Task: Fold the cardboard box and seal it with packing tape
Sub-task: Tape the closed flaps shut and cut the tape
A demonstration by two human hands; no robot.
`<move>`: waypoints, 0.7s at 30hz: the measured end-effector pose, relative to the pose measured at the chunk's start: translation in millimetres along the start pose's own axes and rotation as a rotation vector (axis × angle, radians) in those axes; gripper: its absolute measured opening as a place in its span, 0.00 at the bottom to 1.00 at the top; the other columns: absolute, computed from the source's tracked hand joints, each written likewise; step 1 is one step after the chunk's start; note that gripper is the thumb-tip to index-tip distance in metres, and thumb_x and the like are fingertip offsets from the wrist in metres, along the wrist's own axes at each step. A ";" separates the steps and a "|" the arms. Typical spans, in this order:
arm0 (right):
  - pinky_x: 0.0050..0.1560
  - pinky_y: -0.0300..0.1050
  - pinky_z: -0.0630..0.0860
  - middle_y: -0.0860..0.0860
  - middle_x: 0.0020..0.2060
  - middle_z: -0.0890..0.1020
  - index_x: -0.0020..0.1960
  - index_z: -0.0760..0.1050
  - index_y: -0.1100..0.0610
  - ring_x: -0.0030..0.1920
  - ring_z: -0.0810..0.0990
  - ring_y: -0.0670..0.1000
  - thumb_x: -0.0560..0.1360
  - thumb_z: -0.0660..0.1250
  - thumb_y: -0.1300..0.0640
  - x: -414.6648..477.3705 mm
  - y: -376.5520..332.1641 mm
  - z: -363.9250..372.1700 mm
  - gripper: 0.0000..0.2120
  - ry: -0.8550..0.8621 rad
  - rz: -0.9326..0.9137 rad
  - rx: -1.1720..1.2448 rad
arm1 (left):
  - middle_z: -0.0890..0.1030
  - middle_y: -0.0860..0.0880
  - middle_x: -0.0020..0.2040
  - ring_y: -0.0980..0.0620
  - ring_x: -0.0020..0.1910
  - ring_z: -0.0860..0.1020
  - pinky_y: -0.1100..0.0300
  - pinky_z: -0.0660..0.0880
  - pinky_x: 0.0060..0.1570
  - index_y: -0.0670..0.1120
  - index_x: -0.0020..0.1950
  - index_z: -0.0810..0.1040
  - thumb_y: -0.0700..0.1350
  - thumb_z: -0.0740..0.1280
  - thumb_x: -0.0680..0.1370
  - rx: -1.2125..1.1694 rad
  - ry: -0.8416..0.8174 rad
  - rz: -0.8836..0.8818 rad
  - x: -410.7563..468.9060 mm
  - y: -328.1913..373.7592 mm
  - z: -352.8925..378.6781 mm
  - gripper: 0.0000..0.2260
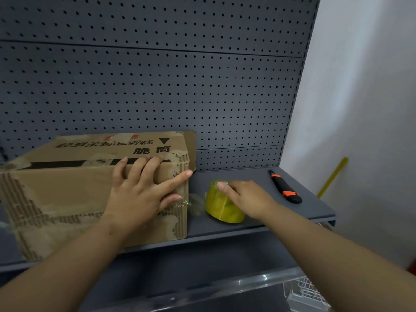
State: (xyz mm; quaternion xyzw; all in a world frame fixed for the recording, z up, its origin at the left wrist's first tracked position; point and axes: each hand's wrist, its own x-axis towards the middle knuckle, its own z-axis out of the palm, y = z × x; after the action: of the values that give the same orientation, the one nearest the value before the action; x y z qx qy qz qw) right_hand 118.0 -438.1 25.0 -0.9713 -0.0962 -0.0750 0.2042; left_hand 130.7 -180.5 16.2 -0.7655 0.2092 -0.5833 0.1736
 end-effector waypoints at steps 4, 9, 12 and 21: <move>0.42 0.51 0.72 0.53 0.33 0.76 0.36 0.71 0.59 0.40 0.76 0.55 0.77 0.48 0.37 8.7 4.5 0.0 0.29 0.006 -0.012 0.049 | 0.69 0.43 0.62 0.42 0.58 0.68 0.41 0.60 0.61 0.64 0.71 0.61 0.66 0.55 0.76 0.000 -0.002 0.004 1.5 0.1 -0.8 0.24; 0.46 0.50 0.73 0.59 0.45 0.81 0.47 0.75 0.65 0.47 0.78 0.58 0.80 0.51 0.45 20.9 25.3 -5.5 0.25 0.353 0.104 0.250 | 0.70 0.42 0.62 0.42 0.58 0.68 0.41 0.61 0.61 0.64 0.72 0.60 0.66 0.56 0.76 0.002 -0.022 0.008 1.5 -0.2 -2.3 0.25; 0.49 0.51 0.70 0.63 0.52 0.77 0.51 0.73 0.65 0.53 0.75 0.62 0.81 0.54 0.53 32.3 61.2 -9.6 0.16 0.476 0.311 0.176 | 0.69 0.42 0.62 0.42 0.58 0.68 0.42 0.61 0.61 0.64 0.72 0.61 0.66 0.56 0.76 0.008 -0.024 0.006 1.9 -0.4 -3.6 0.24; 0.73 0.57 0.56 0.65 0.72 0.59 0.72 0.58 0.61 0.73 0.56 0.64 0.79 0.50 0.57 32.7 130.4 4.9 0.23 -0.001 0.630 -0.243 | 0.69 0.42 0.62 0.42 0.58 0.68 0.41 0.62 0.61 0.64 0.73 0.58 0.66 0.56 0.76 0.011 -0.030 -0.003 1.5 0.2 -3.0 0.25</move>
State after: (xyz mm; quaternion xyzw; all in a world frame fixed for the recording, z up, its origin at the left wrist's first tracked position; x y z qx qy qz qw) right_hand 178.6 -548.1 -23.3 -0.9706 0.2183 -0.0186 0.1000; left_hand 128.1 -181.6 18.1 -0.7734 0.2021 -0.5733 0.1800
